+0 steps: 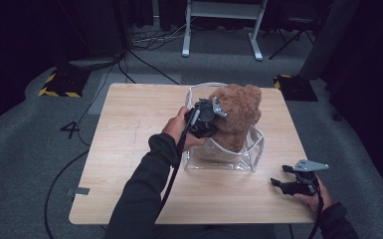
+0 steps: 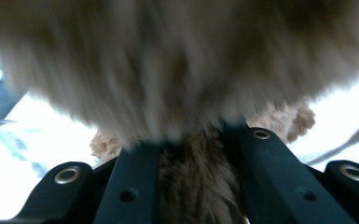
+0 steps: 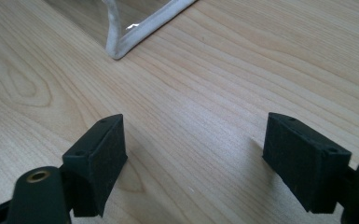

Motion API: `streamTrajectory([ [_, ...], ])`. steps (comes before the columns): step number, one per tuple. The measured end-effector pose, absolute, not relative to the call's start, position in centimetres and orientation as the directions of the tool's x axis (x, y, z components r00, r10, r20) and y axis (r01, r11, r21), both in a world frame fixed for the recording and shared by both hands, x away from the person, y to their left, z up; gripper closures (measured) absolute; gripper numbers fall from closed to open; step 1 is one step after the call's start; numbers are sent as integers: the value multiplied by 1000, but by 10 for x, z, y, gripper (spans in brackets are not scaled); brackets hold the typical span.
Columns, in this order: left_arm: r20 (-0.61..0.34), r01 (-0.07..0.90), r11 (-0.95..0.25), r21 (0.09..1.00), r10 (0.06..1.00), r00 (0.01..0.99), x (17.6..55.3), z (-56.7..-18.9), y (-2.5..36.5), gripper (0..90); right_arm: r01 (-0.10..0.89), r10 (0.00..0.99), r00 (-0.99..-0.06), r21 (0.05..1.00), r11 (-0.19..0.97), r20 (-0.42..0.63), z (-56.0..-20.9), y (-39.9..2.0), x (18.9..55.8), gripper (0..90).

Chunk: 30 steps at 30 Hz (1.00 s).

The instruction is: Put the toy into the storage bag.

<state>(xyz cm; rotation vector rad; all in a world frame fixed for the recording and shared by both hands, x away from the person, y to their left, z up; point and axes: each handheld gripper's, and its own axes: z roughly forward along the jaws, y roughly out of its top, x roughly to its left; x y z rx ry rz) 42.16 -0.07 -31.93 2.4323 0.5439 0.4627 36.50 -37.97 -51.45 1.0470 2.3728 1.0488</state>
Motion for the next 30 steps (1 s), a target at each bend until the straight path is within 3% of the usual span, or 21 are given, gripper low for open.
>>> streamTrajectory([
  [8, 181, 289, -793, 536, 443, 878, 426, -315, -6, 725, 489, 742, -670, 744, 456, -15, -515, -380, 365, 214],
  [9, 179, 271, -789, 551, 429, 885, 425, -314, -4, 725, 490, 743, -669, 743, 456, -15, -514, -380, 365, 214],
  [11, 123, 272, -726, 632, 440, 890, 422, -311, 3, 613, 489, 742, -670, 744, 456, -14, -515, -380, 365, 214],
  [12, 100, 272, -699, 661, 442, 892, 421, -310, 7, 606, 490, 743, -669, 743, 455, -13, -515, -380, 365, 214],
  [15, 112, 257, -697, 670, 437, 892, 417, -308, 12, 611, 489, 742, -670, 743, 456, -15, -515, -380, 365, 214],
  [20, 85, 255, -648, 718, 445, 892, 412, -303, 19, 466, 489, 742, -670, 743, 456, -15, -514, -380, 365, 214],
  [30, 77, 257, -589, 766, 481, 873, 407, -295, 32, 374, 490, 743, -670, 743, 456, -14, -515, -380, 365, 214],
])
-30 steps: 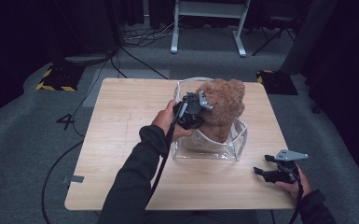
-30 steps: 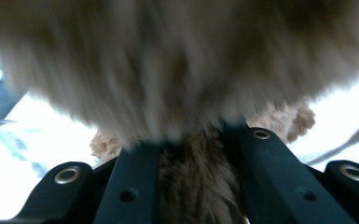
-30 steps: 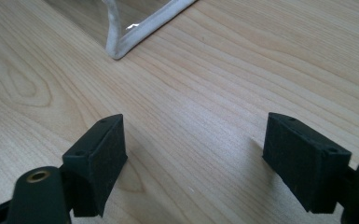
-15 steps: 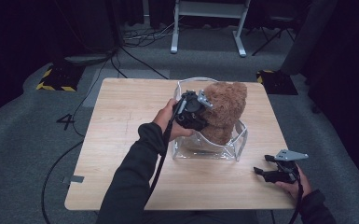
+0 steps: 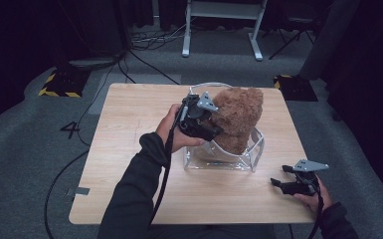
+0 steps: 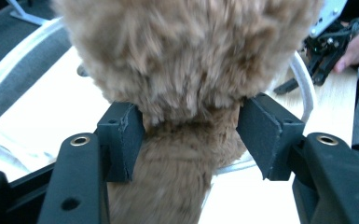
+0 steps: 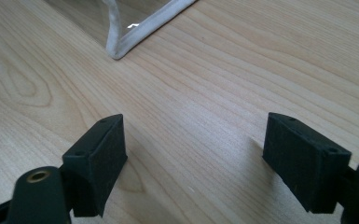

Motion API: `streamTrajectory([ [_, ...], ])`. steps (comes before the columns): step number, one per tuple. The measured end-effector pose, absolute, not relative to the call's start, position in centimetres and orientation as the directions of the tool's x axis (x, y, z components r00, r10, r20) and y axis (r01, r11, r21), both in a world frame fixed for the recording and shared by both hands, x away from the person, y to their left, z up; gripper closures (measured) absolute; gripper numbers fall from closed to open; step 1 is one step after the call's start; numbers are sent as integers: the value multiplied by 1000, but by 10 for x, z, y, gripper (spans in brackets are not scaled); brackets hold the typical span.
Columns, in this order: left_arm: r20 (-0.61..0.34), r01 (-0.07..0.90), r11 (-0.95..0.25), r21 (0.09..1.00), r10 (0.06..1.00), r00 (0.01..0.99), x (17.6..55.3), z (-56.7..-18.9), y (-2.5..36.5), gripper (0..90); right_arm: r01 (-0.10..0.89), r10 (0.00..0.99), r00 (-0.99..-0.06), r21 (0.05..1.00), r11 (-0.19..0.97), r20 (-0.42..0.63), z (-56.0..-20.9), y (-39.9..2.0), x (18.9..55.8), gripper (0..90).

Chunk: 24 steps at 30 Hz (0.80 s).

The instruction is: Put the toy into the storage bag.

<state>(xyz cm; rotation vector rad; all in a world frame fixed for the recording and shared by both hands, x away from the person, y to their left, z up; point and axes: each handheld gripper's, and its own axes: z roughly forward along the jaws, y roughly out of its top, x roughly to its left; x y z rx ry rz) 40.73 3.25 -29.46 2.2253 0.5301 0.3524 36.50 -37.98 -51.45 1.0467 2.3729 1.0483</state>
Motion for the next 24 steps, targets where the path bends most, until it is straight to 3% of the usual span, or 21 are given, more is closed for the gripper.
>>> streamTrajectory([
  [10, 47, 249, -527, 813, 485, 873, 405, -293, 37, 236, 492, 744, -668, 743, 454, -12, -514, -380, 365, 214],
  [13, 53, 240, -519, 820, 487, 872, 404, -292, 34, 232, 491, 743, -669, 743, 455, -13, -514, -380, 365, 215],
  [15, 80, 227, -534, 814, 491, 868, 404, -293, 32, 331, 491, 743, -669, 743, 455, -13, -514, -380, 365, 214],
  [17, 89, 228, -533, 815, 503, 859, 404, -294, 31, 364, 491, 743, -669, 743, 455, -13, -514, -380, 365, 214],
  [18, 98, 229, -542, 809, 508, 856, 405, -296, 31, 435, 491, 743, -669, 743, 455, -13, -514, -380, 365, 214],
  [21, 112, 237, -569, 787, 511, 852, 406, -301, 30, 508, 491, 743, -669, 743, 455, -13, -514, -380, 365, 214],
  [24, 119, 247, -575, 780, 523, 844, 407, -304, 32, 506, 491, 743, -669, 743, 455, -13, -514, -380, 365, 214],
])
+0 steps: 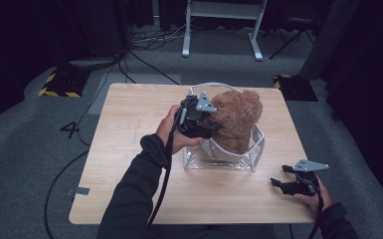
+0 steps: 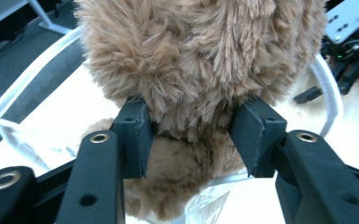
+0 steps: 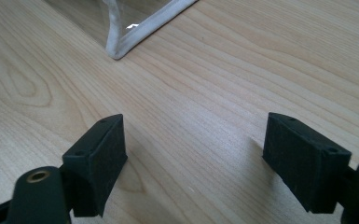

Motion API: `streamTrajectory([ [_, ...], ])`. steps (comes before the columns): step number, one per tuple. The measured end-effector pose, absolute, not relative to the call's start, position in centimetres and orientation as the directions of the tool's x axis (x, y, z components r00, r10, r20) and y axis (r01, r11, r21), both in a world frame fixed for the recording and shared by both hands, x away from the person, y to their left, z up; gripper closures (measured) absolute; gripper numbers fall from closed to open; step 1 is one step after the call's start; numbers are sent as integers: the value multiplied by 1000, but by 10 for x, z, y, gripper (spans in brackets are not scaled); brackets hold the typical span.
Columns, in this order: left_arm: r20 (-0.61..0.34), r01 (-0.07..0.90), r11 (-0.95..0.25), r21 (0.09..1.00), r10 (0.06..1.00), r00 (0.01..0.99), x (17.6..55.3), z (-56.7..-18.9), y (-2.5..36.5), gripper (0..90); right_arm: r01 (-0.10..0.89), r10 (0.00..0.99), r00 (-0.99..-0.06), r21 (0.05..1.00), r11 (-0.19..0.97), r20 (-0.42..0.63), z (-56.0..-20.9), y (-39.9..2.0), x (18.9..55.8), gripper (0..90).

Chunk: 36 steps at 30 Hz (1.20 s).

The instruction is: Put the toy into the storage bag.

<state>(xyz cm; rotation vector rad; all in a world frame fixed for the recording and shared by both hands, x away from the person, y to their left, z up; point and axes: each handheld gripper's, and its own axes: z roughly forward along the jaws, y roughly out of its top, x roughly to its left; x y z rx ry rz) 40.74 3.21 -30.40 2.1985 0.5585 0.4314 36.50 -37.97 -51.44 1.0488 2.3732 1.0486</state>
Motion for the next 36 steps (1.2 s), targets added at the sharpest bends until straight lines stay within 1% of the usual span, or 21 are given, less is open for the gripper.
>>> streamTrajectory([
  [4, 113, 244, -560, 792, 526, 843, 407, -305, 38, 474, 491, 743, -669, 743, 454, -12, -514, -380, 365, 214],
  [6, 114, 241, -553, 798, 532, 839, 406, -305, 39, 427, 491, 743, -669, 743, 454, -13, -514, -380, 365, 214],
  [8, 109, 227, -529, 817, 530, 841, 403, -304, 43, 403, 491, 743, -669, 743, 455, -13, -514, -380, 365, 214],
  [11, 104, 232, -511, 828, 547, 831, 402, -302, 49, 326, 491, 743, -669, 743, 454, -12, -514, -380, 365, 214],
  [15, 100, 241, -494, 835, 567, 818, 400, -301, 57, 254, 492, 743, -669, 743, 454, -12, -514, -380, 365, 214],
  [18, 101, 239, -486, 841, 576, 811, 398, -302, 63, 230, 491, 743, -669, 743, 455, -13, -514, -380, 365, 214],
  [36, 107, 252, -476, 843, 607, 787, 388, -308, 96, 176, 491, 743, -669, 743, 454, -13, -514, -380, 365, 214],
])
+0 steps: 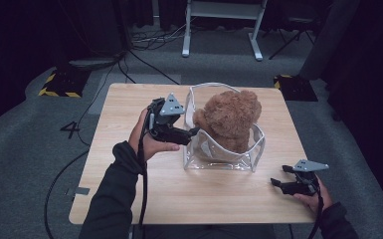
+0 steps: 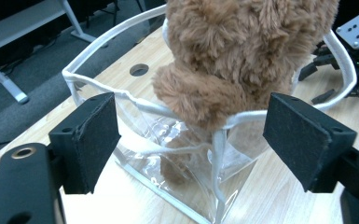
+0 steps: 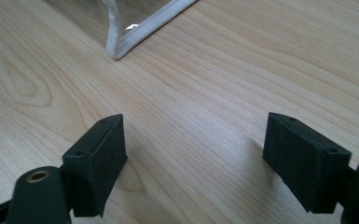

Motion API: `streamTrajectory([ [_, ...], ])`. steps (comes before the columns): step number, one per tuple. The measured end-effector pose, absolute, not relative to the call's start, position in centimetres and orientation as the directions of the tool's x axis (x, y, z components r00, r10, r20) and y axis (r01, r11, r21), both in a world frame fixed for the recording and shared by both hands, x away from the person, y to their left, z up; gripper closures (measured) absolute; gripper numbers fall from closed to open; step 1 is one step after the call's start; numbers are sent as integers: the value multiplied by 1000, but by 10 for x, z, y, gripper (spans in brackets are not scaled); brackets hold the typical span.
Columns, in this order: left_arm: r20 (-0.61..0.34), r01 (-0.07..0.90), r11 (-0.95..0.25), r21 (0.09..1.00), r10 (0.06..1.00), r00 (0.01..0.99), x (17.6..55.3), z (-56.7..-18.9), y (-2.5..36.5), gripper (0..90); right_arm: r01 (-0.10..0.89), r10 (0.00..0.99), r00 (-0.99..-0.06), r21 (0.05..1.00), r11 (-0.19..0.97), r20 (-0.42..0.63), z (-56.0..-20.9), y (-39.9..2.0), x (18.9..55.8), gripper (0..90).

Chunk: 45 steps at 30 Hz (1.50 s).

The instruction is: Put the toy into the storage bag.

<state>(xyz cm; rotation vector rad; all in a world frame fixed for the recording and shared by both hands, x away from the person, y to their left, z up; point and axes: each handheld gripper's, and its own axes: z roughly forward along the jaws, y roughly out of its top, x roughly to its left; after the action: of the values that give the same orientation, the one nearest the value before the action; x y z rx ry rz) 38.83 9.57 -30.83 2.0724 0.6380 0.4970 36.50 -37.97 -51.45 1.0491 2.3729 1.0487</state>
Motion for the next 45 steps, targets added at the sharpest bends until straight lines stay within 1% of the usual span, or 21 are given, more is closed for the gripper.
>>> streamTrajectory([
  [25, 211, 256, -561, 788, 635, 743, 377, -326, 117, 168, 491, 743, -669, 743, 455, -13, -514, -380, 365, 214],
  [45, 237, 286, -595, 751, 647, 724, 371, -345, 135, 168, 491, 743, -669, 743, 454, -12, -514, -380, 365, 214],
])
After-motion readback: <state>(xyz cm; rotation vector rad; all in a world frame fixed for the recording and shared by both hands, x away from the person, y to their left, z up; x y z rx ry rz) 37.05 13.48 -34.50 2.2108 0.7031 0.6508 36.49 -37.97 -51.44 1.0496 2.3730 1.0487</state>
